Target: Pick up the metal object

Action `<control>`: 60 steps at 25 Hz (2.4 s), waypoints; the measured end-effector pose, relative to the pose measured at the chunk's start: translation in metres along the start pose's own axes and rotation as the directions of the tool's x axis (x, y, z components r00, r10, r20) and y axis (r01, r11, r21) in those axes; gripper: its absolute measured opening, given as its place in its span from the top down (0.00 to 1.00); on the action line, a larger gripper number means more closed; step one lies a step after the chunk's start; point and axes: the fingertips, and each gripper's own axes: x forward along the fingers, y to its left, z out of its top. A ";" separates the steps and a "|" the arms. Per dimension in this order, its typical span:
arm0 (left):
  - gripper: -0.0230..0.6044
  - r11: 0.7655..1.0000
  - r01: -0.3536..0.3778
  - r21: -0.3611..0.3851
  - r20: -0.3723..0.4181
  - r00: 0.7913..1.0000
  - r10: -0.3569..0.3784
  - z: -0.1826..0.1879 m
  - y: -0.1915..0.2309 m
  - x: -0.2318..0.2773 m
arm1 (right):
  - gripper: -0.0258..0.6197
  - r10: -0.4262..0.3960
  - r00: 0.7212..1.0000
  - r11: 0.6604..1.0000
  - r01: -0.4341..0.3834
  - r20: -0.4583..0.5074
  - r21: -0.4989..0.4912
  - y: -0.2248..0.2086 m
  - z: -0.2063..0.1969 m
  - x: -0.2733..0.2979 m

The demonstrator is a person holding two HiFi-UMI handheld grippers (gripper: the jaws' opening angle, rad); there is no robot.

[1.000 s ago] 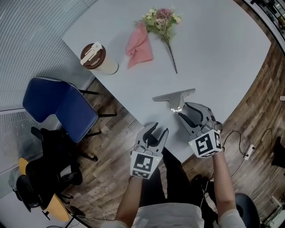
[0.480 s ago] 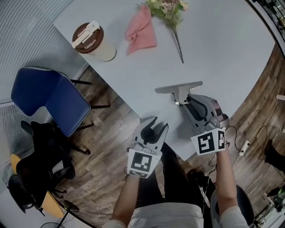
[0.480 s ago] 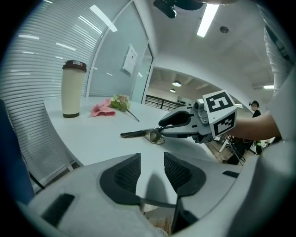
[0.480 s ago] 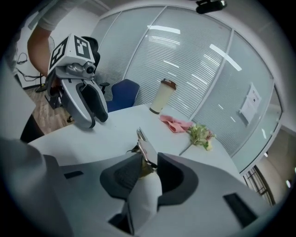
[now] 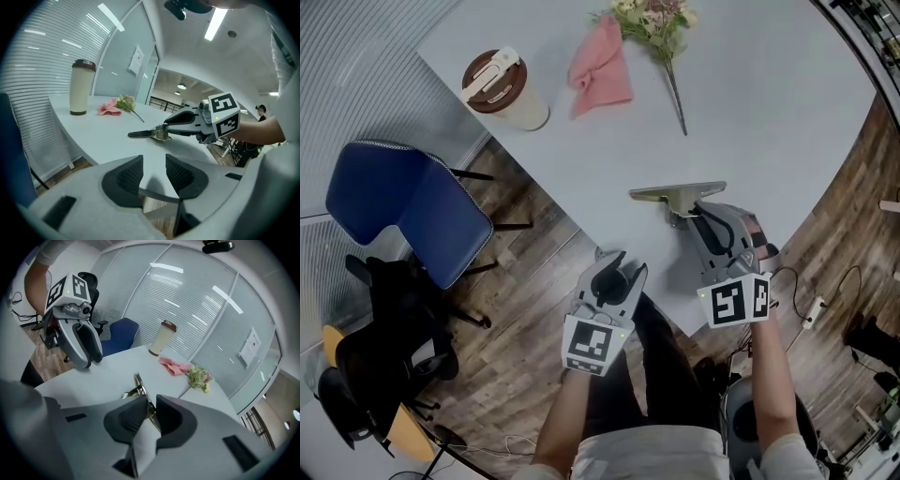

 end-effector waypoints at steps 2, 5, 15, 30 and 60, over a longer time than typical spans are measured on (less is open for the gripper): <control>0.72 1.000 0.000 -0.004 0.001 1.000 0.000 0.002 -0.002 -0.001 | 0.88 -0.001 1.000 1.000 0.001 -0.006 0.009 -0.001 0.001 -0.003; 0.73 1.000 0.005 -0.022 0.007 1.000 -0.005 0.005 -0.005 -0.002 | 0.89 -0.014 1.000 0.999 0.015 -0.016 0.036 -0.003 0.004 -0.007; 0.73 1.000 0.000 -0.005 -0.006 1.000 0.000 0.010 -0.008 -0.007 | 0.93 -0.024 0.999 0.993 0.026 -0.021 0.113 -0.005 0.005 -0.015; 0.73 0.999 0.034 0.013 -0.016 0.999 -0.034 0.023 -0.029 0.000 | 0.96 -0.008 1.000 0.941 0.007 0.002 0.339 0.000 -0.002 -0.042; 0.73 0.987 0.132 0.086 -0.066 0.990 -0.127 0.054 -0.076 -0.034 | 0.96 -0.215 0.975 0.705 0.195 -0.056 0.682 0.003 -0.010 -0.139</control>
